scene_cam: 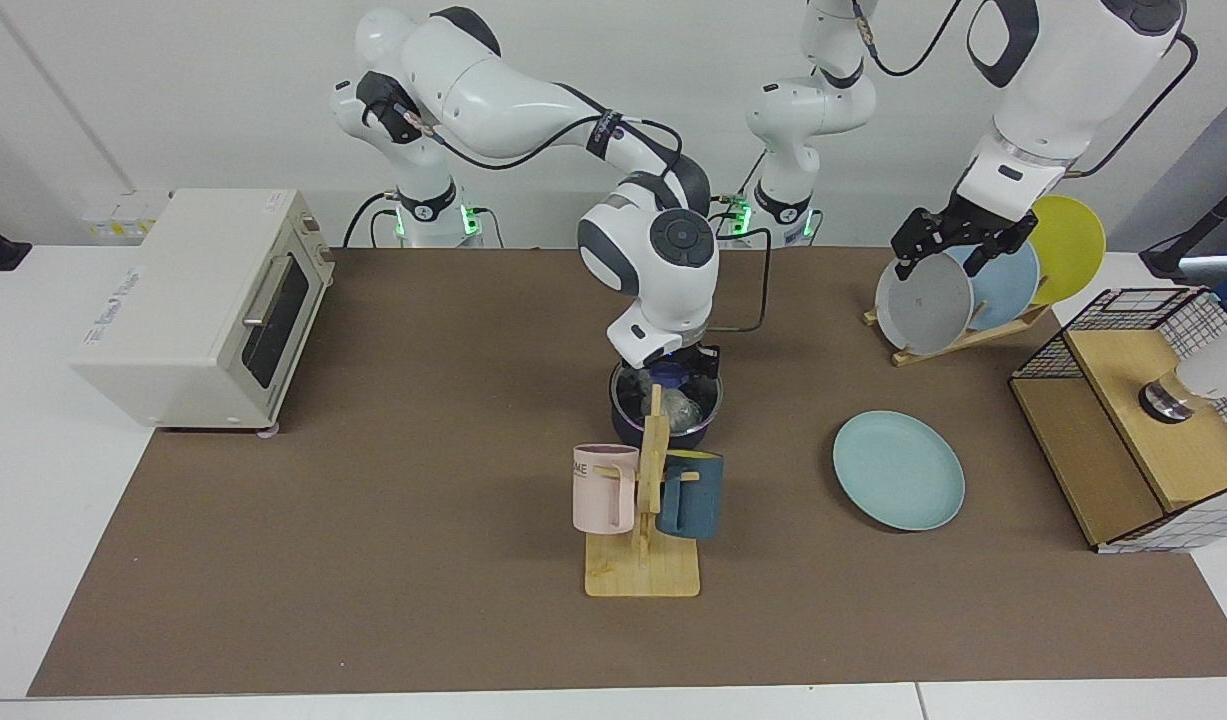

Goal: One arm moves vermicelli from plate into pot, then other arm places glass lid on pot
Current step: 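Lower the glass lid onto the pot with the right gripper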

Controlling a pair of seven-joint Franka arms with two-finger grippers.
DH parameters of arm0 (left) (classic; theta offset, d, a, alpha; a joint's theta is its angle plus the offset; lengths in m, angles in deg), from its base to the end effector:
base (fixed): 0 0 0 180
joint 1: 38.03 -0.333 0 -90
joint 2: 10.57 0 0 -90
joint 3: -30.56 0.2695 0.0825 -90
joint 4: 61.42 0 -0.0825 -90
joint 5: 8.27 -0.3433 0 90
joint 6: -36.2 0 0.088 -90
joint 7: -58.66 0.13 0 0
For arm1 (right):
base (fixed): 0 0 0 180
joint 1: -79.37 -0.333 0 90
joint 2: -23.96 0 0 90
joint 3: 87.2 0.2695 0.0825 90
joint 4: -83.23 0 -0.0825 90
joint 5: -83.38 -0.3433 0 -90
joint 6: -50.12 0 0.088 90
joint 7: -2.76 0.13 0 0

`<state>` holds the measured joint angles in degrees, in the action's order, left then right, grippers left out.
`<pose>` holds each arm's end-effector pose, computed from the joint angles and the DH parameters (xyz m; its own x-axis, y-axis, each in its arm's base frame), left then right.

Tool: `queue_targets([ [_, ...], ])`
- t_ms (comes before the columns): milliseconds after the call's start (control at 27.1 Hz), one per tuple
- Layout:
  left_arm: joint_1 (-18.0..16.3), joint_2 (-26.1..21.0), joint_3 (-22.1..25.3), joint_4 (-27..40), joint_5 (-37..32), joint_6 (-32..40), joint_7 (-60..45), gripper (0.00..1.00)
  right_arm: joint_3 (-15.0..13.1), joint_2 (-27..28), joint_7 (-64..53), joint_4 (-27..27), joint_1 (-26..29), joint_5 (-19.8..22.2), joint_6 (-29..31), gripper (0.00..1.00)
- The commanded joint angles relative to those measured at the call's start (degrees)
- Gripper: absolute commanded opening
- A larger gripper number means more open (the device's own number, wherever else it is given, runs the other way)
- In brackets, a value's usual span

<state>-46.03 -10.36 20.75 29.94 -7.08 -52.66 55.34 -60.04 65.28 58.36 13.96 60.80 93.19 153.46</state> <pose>0.5088 -0.0189 0.5450 0.9988 0.0260 -0.0411 0.0267 -0.9995 0.0178 0.5220 0.4086 0.3312 0.9648 -0.2164 -0.1493 -0.2236 -0.9741 -0.0330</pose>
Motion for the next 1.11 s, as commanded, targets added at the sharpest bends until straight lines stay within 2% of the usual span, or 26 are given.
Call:
queue_targets([
  [0,-0.44,1.02,-0.12,0.75,-0.05,-0.44,0.77,1.0,-0.09,1.83,2.14,1.33,-0.77,0.55,2.04,0.0],
  [148,-0.44,1.02,-0.12,0.75,-0.05,-0.44,0.77,1.0,0.09,1.83,2.14,1.33,-0.68,2.4,1.34,0.0],
  [628,-0.44,1.02,-0.12,0.75,-0.05,-0.44,0.77,1.0,0.44,1.83,1.97,1.07,-0.15,1.79,-0.24,0.0],
  [665,-0.44,1.02,-0.12,0.75,-0.05,-0.52,0.77,1.0,0.44,1.83,1.88,1.16,-0.24,1.79,-0.42,0.04],
  [702,-0.44,1.02,-0.12,0.75,-0.05,-0.52,0.77,1.0,0.44,1.83,1.79,1.07,-0.07,1.79,-0.51,0.32],
  [739,-0.44,1.02,-0.12,0.75,-0.05,-0.52,0.77,1.0,0.44,1.83,1.62,1.07,-0.07,1.79,-0.68,0.71],
  [776,-0.44,1.02,-0.12,0.75,-0.05,-0.52,0.77,1.0,0.44,1.74,1.53,1.16,-0.07,1.88,-0.86,1.0],
  [1071,-0.44,1.11,-0.12,0.75,-0.05,-0.52,0.77,1.0,0.7,1.48,1.53,1.51,0.2,1.96,-1.65,1.0],
])
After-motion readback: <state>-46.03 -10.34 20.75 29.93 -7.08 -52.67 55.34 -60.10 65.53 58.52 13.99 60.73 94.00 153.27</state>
